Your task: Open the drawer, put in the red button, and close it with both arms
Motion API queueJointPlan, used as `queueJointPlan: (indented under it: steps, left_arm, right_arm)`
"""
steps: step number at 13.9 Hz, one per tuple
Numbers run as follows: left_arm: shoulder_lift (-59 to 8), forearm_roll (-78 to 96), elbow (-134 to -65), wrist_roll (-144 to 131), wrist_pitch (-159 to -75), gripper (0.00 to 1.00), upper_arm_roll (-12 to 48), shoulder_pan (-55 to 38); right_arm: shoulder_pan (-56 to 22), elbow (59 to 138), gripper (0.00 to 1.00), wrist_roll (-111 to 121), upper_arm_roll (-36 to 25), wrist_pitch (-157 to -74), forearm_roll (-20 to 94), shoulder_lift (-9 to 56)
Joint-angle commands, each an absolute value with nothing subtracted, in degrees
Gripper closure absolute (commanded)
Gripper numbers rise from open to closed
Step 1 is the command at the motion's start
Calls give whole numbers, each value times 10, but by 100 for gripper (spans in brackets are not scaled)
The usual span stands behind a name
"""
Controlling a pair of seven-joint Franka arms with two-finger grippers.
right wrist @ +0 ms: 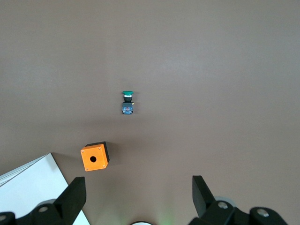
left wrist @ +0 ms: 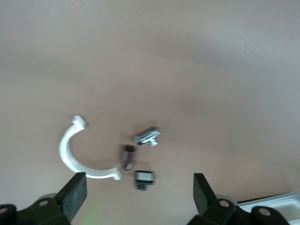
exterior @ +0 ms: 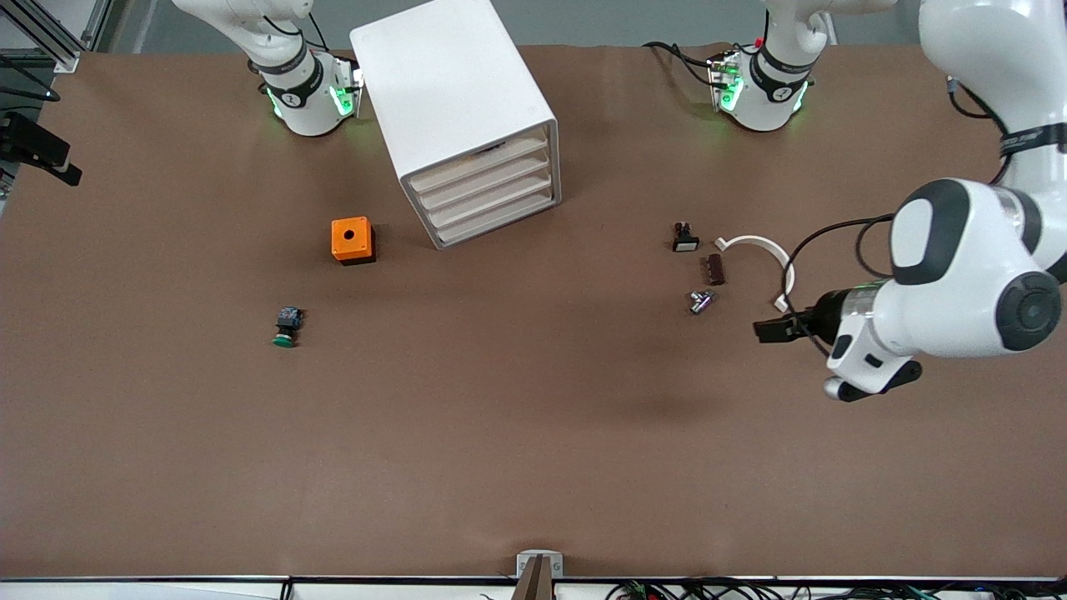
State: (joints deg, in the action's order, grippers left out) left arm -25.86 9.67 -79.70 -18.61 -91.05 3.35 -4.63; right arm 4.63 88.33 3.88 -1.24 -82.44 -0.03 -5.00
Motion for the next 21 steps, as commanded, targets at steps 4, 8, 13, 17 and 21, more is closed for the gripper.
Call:
queueJointPlan:
  steps: [4, 8, 13, 17, 21]
  left_arm:
    - [-174, 37, -893, -92, -912, 0, 39, -26]
    - [-77, 21, -1036, -58, -1016, 0, 39, -13]
    - [-4, -5, -1119, 0, -1085, 0, 40, 8]
    - [26, -4, -1080, -5, -1036, 0, 38, 13]
    - [9, -4, -982, -29, -977, 0, 38, 13]
  right_arm:
    - [57, 895, 0, 33, -6, -831, 1, -62]
    - [56, 895, 0, 33, -6, -832, 2, -62]
    - [59, 896, 0, 33, -7, -832, 2, -62]
    - [57, 896, 0, 33, -6, -832, 2, -62]
    - [57, 896, 0, 33, -6, -832, 2, -62]
